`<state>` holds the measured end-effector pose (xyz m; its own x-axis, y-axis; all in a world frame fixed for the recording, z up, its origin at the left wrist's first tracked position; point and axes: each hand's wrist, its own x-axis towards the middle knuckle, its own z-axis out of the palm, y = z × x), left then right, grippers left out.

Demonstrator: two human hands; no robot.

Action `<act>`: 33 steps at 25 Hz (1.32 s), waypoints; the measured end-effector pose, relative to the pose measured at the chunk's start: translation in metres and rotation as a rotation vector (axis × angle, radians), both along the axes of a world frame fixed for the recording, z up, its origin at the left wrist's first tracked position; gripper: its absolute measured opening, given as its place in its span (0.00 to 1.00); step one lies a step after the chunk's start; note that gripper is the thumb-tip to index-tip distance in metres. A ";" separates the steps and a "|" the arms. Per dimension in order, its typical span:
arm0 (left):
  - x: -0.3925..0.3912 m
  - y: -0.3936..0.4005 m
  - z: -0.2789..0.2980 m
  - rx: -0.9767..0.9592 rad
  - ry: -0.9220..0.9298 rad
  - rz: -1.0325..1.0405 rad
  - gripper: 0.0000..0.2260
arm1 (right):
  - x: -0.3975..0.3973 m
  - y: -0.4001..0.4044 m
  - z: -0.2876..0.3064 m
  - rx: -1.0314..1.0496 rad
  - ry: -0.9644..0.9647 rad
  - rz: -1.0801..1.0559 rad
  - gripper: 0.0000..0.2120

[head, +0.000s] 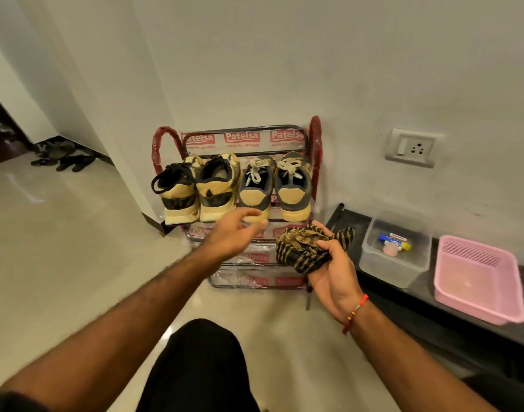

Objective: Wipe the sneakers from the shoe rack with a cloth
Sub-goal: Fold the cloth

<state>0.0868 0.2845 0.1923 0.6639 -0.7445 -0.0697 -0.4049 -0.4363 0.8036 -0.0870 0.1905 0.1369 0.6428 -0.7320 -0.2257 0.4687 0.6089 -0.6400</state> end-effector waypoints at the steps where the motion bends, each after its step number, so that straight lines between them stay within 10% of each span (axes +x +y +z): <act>1: -0.033 -0.008 0.001 0.047 0.177 -0.104 0.18 | -0.013 -0.004 0.003 0.006 0.000 -0.024 0.19; 6: -0.135 -0.050 -0.029 -0.161 0.710 -0.096 0.10 | -0.094 -0.023 0.022 -0.210 0.111 -0.136 0.18; 11: -0.173 -0.057 -0.050 -0.519 -0.100 -0.251 0.09 | -0.169 -0.046 0.004 -0.475 0.511 -0.251 0.33; 17: -0.195 -0.085 -0.059 -0.500 0.111 -0.627 0.12 | -0.202 -0.055 -0.003 -0.780 0.623 -0.014 0.25; 20: -0.186 -0.092 -0.064 -0.358 0.082 -0.541 0.13 | -0.203 -0.061 0.002 -0.732 0.683 -0.272 0.05; 25: -0.168 -0.088 -0.070 -0.096 -0.295 -0.213 0.08 | -0.188 -0.056 0.004 -0.692 0.643 -0.395 0.05; 30: -0.188 -0.072 -0.060 0.089 0.849 -0.261 0.28 | -0.175 -0.047 0.000 -0.795 0.636 -0.394 0.04; 33: -0.203 -0.072 -0.059 -0.166 0.868 -0.286 0.16 | -0.167 -0.038 -0.004 -0.822 0.700 -0.237 0.11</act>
